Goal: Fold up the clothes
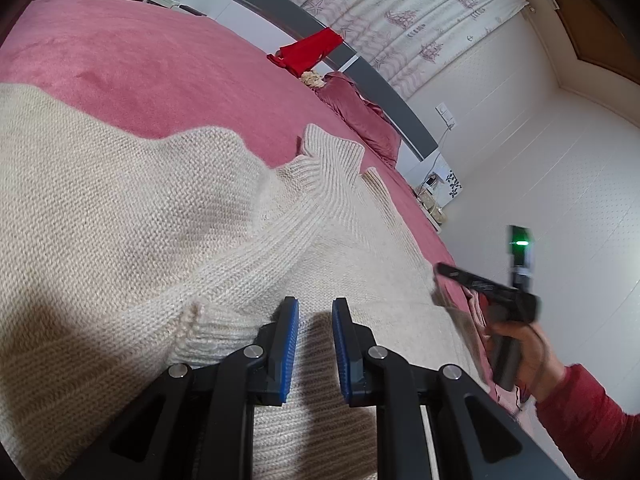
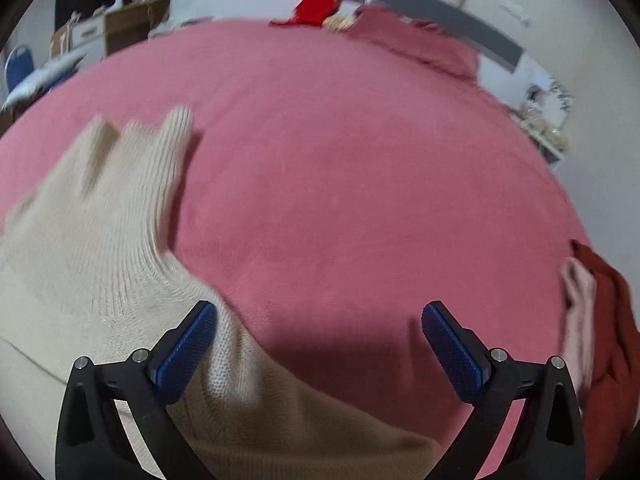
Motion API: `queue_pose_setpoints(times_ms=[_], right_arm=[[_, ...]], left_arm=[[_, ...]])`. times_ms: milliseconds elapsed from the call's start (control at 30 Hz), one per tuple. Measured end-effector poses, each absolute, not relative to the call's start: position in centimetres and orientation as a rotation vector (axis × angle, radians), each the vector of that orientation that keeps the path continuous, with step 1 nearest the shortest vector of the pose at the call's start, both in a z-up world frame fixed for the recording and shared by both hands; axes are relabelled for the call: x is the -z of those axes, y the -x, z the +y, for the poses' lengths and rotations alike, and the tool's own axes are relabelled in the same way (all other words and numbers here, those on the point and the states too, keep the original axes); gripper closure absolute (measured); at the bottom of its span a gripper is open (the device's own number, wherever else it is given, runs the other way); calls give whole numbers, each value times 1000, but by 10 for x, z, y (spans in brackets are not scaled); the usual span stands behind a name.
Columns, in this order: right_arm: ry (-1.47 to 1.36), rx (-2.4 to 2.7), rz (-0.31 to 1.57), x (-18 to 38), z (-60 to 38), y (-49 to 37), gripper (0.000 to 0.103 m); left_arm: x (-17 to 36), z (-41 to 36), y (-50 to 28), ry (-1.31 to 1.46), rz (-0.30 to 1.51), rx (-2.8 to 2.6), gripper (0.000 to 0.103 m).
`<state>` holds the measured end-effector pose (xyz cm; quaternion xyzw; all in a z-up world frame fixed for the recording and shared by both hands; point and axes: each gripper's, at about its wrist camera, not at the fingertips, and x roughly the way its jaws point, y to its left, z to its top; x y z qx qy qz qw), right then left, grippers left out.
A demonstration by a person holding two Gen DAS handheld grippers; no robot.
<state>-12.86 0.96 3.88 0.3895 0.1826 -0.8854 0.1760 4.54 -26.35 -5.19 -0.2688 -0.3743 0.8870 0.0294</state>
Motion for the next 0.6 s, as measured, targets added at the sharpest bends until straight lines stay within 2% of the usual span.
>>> queue_pose_setpoints(times_ms=[167, 300, 467, 600], right_arm=[[-1068, 2452, 351, -61, 13, 64, 1], [-1068, 2380, 354, -44, -3, 75, 1], [-1081, 2361, 325, 9, -4, 94, 0], [-1043, 2379, 320, 6, 1, 93, 0]], left_arm=[[49, -260, -46, 841, -1126, -2756, 85], [48, -258, -46, 845, -1106, -2762, 82], [48, -260, -46, 860, -1143, -2734, 82], [40, -263, -45, 946, -1178, -2710, 82]])
